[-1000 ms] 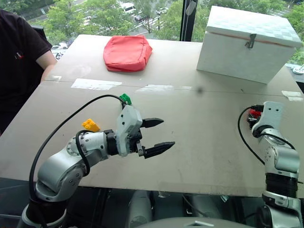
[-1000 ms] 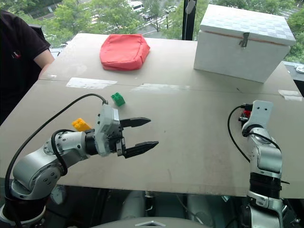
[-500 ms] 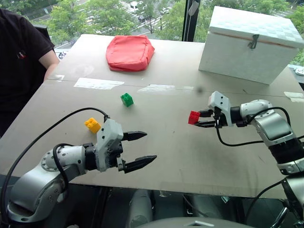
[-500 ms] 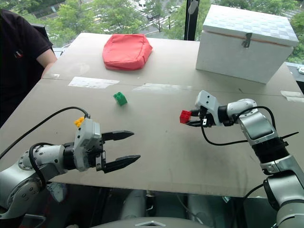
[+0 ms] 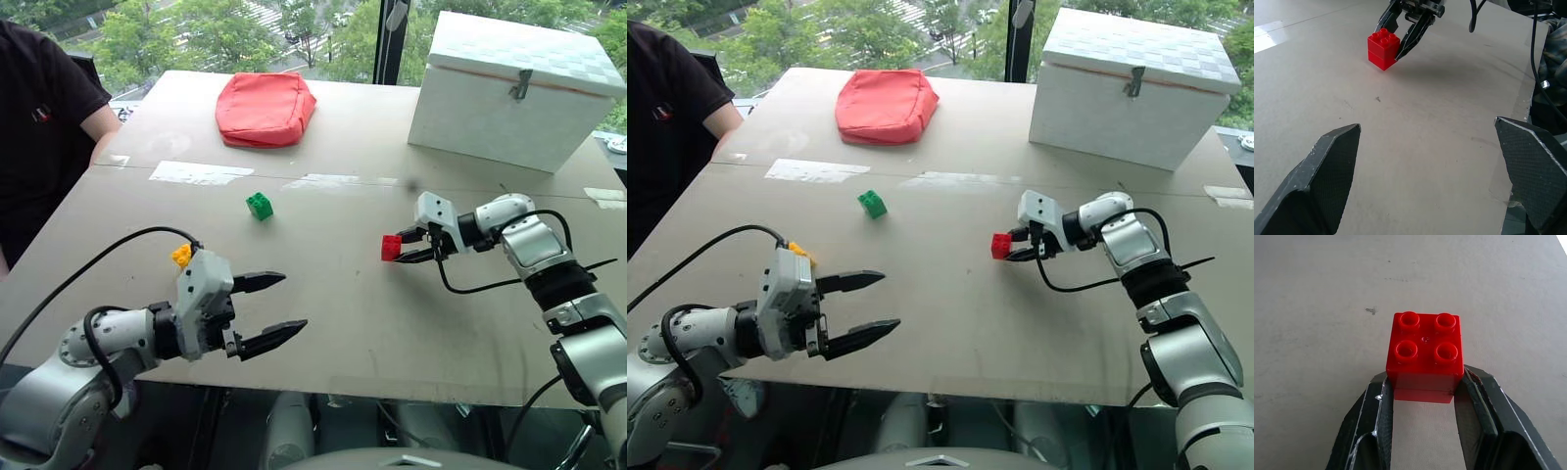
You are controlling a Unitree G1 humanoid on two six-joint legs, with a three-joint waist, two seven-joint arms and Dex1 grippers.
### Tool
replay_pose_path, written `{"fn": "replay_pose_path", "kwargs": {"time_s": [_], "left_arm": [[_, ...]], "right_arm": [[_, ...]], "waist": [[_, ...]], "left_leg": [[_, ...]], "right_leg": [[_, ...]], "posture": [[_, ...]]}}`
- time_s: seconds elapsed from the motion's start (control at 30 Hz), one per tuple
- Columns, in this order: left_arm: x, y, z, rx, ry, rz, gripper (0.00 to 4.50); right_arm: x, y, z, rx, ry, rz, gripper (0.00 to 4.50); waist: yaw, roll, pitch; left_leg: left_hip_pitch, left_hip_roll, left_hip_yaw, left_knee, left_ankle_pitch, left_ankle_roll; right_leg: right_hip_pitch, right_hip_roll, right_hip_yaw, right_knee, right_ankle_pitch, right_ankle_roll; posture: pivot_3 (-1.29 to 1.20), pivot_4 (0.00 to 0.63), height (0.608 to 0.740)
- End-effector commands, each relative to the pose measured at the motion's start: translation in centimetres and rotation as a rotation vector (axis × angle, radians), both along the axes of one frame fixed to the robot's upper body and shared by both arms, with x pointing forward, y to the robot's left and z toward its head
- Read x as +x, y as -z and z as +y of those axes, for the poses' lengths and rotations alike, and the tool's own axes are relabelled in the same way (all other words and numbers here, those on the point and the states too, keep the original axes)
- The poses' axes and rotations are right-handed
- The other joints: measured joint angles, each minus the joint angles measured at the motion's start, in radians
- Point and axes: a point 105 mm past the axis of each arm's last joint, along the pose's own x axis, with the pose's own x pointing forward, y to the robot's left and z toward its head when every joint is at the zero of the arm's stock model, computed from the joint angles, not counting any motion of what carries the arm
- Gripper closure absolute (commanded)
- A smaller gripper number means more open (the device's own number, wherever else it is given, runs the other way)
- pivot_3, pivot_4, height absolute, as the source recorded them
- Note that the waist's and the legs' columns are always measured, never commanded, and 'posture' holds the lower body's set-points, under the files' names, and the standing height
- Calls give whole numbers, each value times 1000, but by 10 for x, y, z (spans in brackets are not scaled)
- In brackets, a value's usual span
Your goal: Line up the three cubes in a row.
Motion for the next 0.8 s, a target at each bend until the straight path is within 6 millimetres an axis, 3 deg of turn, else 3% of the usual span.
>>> {"fn": "replay_pose_path", "kwargs": {"time_s": [0.03, 0.23, 0.3, 0.33, 0.4, 0.7, 0.8], "left_arm": [[-2, -8, 0, 19, 16, -47, 0], [-1, -8, 2, 24, 8, -50, 0], [-1, -9, 4, 25, 2, -51, 0], [0, -9, 5, 26, -2, -51, 0], [0, -9, 7, 28, -12, -50, 0], [11, -13, 17, -41, -134, -37, 0], [36, -9, 37, -5, -347, -80, 0]], "right_arm": [[5, -12, 1, 14, -15, -47, 3231], [7, -7, 4, 32, -32, -40, 3231], [8, -6, 5, 37, -43, -48, 2199], [9, -7, 5, 39, -45, -58, 1974], [8, -10, 5, 44, -59, -65, 1068], [6, -28, 1, 78, -78, -118, 1068], [-4, -51, -9, 177, -42, -147, 1068]], "waist": [[-1, 0, 0], [-2, 0, 0], [-2, 0, 0], [-2, 0, 0], [-2, 0, 0], [-2, 1, 1], [7, 1, 1]], "left_leg": [[0, 0, 0, 0, 0, 0], [0, 0, 0, 0, 1, 1], [0, 0, 0, 0, 1, 1], [0, 0, 0, 0, 1, 1], [0, 0, 0, 0, 1, 1], [0, 0, 0, 0, 0, 0], [0, 0, 0, 0, 1, 1]], "right_leg": [[0, 0, 0, 0, 0, 0], [0, 0, 0, 0, 0, 0], [0, 0, 0, 0, 0, 0], [0, 0, 0, 0, 0, 0], [0, 0, 0, 0, 0, 0], [0, 0, 0, 1, 0, 0], [0, 0, 0, 1, 0, 0]], "posture": [[0, 150, 740], [0, 150, 740], [0, 150, 740], [0, 150, 740], [0, 150, 740], [0, 150, 740], [0, 150, 740]]}}
